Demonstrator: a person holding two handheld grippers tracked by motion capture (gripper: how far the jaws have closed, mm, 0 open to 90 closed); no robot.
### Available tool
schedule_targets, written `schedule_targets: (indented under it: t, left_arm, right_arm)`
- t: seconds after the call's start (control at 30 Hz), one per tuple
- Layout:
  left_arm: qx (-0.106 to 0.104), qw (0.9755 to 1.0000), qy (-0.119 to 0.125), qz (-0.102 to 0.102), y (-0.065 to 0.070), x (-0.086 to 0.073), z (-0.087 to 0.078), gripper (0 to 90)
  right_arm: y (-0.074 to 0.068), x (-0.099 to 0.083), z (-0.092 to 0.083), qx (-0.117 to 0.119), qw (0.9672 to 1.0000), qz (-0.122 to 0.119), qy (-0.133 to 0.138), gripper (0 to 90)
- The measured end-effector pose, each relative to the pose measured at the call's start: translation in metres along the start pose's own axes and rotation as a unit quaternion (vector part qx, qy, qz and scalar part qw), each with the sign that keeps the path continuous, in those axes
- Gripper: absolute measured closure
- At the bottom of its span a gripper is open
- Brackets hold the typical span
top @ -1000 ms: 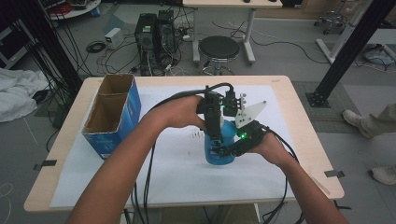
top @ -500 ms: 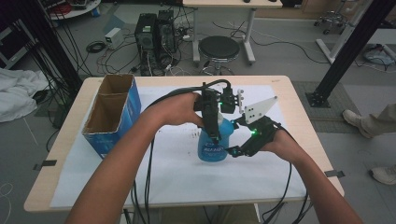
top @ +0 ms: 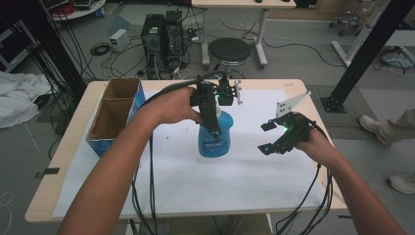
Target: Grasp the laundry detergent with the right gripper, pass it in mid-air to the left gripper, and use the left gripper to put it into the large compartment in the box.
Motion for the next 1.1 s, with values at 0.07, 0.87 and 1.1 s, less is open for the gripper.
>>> schedule_targets:
  t: [0.07,0.87,1.1]
  left_arm:
    - [0.002,1.0,-0.002,-0.004,-0.002,-0.002,-0.002,37.8]
    - [0.06,0.9906,-0.023,-0.121,-0.038,-0.059,-0.06,37.8]
    - [0.065,0.9855,-0.015,-0.156,-0.046,-0.075,-0.087,37.9]
  right_arm:
    - [0.001,-0.002,-0.003,0.005,1.0,-0.001,-0.004,11.9]
    - [0.058,-0.038,-0.055,-0.142,0.9777,0.083,-0.131,0.8]
    - [0.063,-0.029,-0.061,-0.151,0.9753,0.08,-0.141,0.8]
Point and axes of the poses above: each handheld gripper's, and its own axes: z roughly forward along the jaws, x roughly out of its top, y roughly to its right, the point moved 7 cm from there along z, roughly forward along the jaws, and after that the axes turned 10 degrees about z, right-handed, at the moved point
